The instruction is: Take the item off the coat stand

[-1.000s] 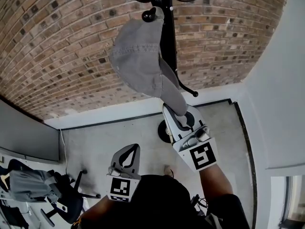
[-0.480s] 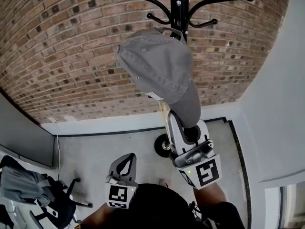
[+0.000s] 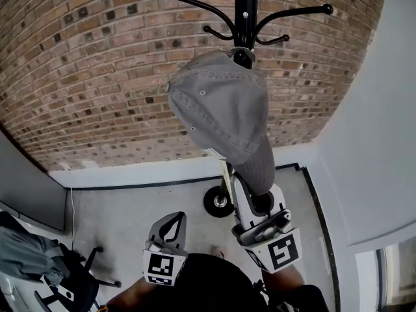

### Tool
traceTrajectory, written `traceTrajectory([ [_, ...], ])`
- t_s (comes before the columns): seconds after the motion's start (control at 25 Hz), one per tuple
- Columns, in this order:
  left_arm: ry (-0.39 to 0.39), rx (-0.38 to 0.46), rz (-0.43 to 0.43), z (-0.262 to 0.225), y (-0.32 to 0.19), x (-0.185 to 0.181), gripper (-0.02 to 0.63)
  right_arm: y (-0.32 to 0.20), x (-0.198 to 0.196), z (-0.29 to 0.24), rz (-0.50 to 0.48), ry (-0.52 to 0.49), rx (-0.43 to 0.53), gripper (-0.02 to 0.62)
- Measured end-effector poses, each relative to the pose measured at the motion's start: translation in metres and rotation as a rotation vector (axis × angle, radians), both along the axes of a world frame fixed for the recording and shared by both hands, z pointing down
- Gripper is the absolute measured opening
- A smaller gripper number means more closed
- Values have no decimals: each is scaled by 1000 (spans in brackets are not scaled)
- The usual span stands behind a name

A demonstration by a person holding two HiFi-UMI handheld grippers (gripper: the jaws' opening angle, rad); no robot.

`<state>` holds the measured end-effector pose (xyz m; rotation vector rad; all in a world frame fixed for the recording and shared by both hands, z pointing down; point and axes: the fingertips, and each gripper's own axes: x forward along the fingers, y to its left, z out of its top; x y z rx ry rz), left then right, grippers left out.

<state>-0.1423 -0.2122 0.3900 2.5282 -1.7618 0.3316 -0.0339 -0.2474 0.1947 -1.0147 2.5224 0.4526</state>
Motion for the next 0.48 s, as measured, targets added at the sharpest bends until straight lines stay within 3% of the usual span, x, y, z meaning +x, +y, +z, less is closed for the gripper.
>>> traceTrajectory([
  [0.16,12,21,18,-4,21,-3,41,23,-6,4,10,37,-18,31],
  [0.32,28,13,26,-6,48,-12,41,34,-4,0,80,57,-15,31],
  [0.48,42,16,63,-4,79,-15,41,31,-15,-25,175,180,64,31],
])
